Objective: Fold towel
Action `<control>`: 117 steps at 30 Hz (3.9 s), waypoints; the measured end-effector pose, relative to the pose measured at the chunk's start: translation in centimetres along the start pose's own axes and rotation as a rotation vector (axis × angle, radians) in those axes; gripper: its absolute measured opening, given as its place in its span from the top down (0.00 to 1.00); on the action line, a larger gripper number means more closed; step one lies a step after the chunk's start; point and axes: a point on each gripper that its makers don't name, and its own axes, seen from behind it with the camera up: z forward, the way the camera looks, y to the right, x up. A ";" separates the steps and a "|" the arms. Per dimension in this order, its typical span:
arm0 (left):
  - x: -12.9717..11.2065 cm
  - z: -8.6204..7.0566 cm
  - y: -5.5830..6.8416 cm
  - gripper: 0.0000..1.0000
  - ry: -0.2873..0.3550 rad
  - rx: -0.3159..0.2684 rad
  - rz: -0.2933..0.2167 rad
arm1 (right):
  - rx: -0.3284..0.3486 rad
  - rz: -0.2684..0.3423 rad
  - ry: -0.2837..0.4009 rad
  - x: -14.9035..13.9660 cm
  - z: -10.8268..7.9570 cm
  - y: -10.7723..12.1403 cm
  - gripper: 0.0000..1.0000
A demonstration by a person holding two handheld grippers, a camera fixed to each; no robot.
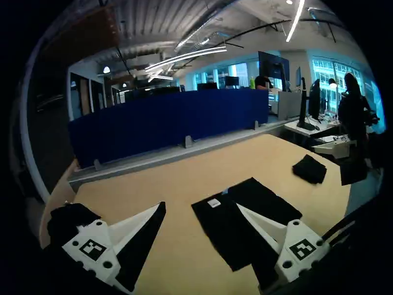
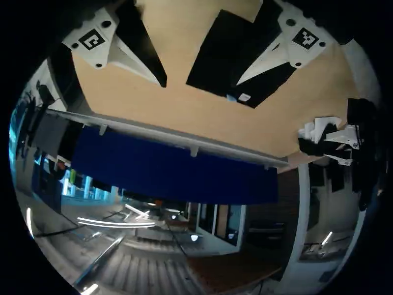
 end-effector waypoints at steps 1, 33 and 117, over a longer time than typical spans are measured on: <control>-0.3 0.1 0.4 0.04 -0.013 -0.015 0.002 | 0.016 -0.002 -0.015 -0.4 0.1 -0.3 0.01; -19.5 4.2 9.0 0.04 -0.464 -0.258 0.033 | 0.171 -0.011 -0.363 -18.9 3.6 -4.9 0.01; -14.9 -1.0 10.2 0.91 -0.514 -0.177 0.010 | 0.258 0.027 -0.365 -15.0 -1.8 -6.1 0.93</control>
